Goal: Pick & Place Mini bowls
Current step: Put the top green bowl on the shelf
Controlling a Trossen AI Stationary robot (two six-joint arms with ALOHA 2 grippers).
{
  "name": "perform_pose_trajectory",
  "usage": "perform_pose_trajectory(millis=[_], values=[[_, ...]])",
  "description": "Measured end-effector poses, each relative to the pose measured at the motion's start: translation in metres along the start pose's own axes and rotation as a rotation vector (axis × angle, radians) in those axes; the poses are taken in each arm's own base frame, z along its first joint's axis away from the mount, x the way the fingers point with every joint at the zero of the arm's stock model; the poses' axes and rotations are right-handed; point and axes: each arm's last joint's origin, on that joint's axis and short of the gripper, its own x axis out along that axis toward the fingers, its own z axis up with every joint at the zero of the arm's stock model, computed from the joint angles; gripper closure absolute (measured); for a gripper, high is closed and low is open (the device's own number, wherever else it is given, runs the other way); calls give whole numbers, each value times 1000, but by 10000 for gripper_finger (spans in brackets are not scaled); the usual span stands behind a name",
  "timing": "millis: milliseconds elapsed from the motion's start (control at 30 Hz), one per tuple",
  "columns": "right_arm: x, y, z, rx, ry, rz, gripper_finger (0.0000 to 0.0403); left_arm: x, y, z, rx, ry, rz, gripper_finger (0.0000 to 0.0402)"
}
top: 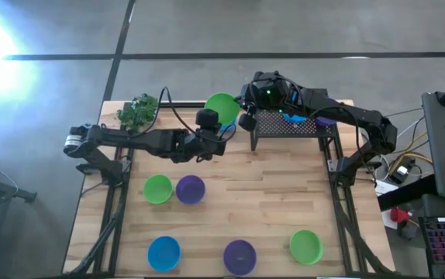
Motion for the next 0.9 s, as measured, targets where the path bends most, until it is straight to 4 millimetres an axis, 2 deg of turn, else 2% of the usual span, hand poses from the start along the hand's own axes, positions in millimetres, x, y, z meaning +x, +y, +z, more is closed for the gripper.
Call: perform_pose_trajectory(millis=[233,600,900], values=[[0,0,2,8,-16,-3,387,0,0,0,1,0,0,401],[0,-2,3,43,-34,-19,310,0,1,0,3,2,4,401],[2,-10,1,174,-33,-38,292,0,2,1,1,7,21,401]])
